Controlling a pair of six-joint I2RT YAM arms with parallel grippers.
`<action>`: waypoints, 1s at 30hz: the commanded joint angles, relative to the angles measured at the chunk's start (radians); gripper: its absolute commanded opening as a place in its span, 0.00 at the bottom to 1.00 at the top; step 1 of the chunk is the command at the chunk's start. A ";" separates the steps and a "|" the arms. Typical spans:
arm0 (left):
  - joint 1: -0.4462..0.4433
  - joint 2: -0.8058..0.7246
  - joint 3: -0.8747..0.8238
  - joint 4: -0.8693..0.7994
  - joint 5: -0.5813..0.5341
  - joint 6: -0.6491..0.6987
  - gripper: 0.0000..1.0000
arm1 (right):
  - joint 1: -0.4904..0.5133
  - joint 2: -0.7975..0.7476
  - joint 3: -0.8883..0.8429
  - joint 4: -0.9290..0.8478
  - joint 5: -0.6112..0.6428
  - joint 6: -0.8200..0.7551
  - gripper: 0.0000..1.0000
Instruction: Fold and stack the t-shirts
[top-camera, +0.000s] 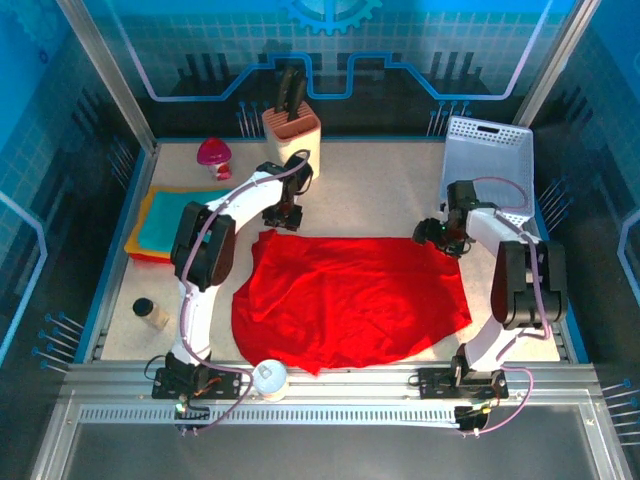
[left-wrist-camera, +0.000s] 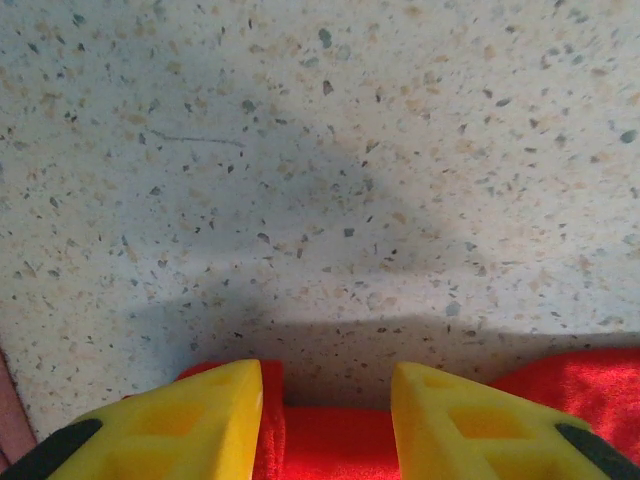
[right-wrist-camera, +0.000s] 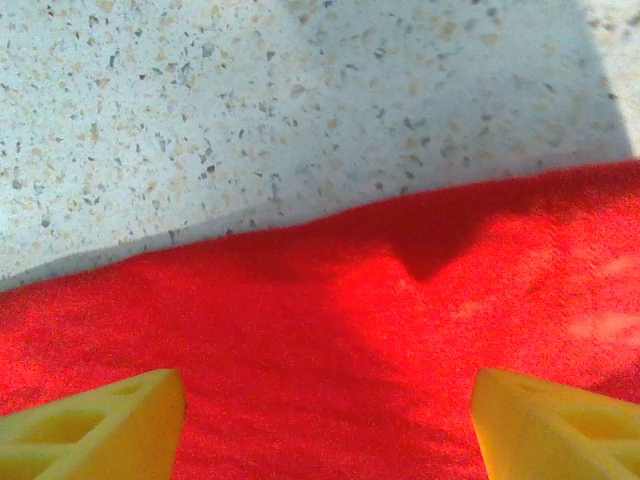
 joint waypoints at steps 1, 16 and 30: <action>0.001 0.015 0.017 -0.051 -0.039 0.009 0.40 | 0.013 0.041 0.040 -0.018 0.039 0.009 0.75; 0.007 0.067 0.004 -0.061 -0.124 0.037 0.36 | 0.013 0.126 0.074 -0.053 0.110 0.037 0.72; 0.124 -0.095 -0.081 0.009 0.038 -0.030 0.00 | -0.023 0.164 0.074 -0.077 0.152 0.099 0.47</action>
